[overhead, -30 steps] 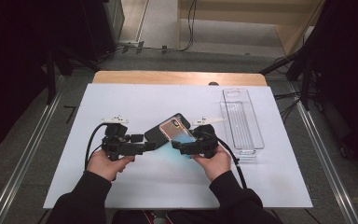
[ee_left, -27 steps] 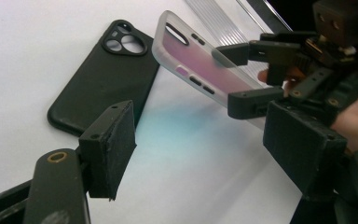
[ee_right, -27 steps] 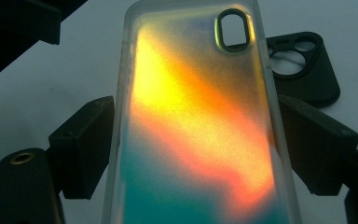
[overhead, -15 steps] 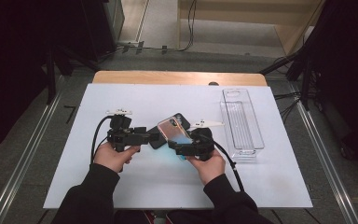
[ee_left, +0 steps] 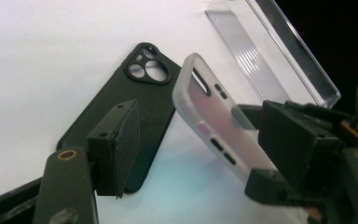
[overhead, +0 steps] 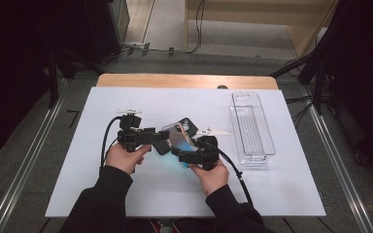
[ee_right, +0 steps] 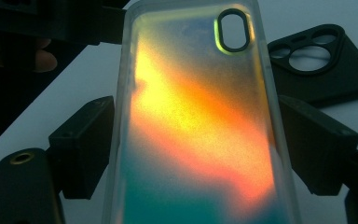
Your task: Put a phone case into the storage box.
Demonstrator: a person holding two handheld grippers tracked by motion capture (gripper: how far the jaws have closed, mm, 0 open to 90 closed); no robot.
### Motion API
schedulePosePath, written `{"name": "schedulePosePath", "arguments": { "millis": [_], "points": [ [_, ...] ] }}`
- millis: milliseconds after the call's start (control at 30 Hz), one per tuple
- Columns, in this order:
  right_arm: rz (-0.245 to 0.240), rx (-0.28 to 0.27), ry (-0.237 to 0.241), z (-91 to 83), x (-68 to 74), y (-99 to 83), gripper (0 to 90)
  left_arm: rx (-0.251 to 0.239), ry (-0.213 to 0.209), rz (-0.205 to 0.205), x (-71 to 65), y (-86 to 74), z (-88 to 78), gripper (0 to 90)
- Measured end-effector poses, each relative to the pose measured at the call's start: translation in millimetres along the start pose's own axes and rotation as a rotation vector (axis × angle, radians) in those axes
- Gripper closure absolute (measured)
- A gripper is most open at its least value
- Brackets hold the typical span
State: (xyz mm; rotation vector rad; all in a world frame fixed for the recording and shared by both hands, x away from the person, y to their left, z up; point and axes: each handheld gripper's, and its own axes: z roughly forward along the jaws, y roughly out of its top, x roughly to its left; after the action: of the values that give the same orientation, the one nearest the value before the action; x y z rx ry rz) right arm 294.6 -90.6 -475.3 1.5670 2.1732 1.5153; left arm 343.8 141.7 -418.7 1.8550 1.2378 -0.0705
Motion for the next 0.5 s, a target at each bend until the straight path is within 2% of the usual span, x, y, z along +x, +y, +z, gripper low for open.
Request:
{"name": "schedulePosePath", "arguments": {
  "millis": [233, 367, 500],
  "points": [
    [0.025, -0.033, 0.016, 1.8, 7.7, -3.8, 15.0, -0.005, 0.002, -0.046, -0.3, 1.4, 5.8, 34.2],
    [0.042, -0.044, 0.025, 3.6, 8.7, -7.2, 15.0, -0.021, -0.019, -0.105, 3.0, 0.2, 7.3, 40.4],
    [0.057, -0.054, 0.039, 5.8, 9.9, -10.9, 15.0, -0.005, -0.049, -0.136, 4.7, -1.1, 10.4, 50.7]
  ]
}}
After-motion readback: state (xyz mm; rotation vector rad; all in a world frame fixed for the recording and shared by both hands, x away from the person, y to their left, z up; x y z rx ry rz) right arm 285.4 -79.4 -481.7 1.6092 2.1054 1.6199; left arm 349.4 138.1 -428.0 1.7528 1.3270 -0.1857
